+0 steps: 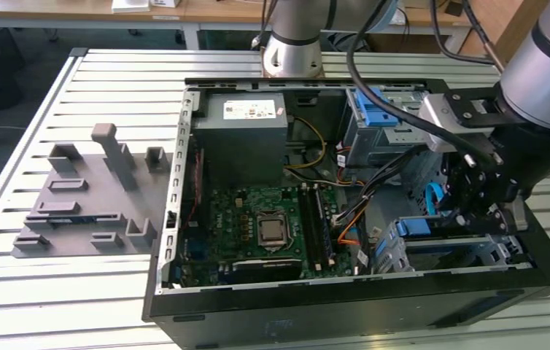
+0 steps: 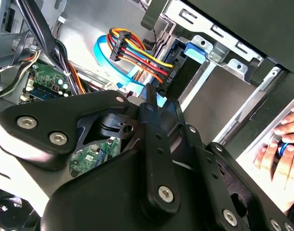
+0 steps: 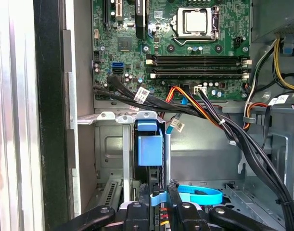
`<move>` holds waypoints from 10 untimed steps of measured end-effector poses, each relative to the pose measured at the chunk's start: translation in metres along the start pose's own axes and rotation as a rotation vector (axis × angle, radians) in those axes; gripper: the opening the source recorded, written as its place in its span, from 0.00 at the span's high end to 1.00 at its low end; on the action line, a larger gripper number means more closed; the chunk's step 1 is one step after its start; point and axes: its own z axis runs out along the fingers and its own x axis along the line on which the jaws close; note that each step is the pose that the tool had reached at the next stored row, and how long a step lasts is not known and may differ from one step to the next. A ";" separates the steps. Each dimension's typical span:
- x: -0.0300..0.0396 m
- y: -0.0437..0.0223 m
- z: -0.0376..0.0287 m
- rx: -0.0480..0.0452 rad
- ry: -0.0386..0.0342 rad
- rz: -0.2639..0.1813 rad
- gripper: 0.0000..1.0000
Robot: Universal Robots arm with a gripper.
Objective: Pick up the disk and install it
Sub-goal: 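Insert the second disk wire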
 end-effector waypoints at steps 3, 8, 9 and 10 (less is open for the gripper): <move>-0.0001 -0.0001 -0.0016 0.0000 0.0000 0.000 0.71; -0.0002 -0.0003 -0.0048 0.0000 0.0001 0.000 0.71; -0.0002 -0.0003 -0.0055 0.0000 -0.0001 0.000 0.71; -0.0003 -0.0004 -0.0064 0.0000 0.0000 0.000 0.71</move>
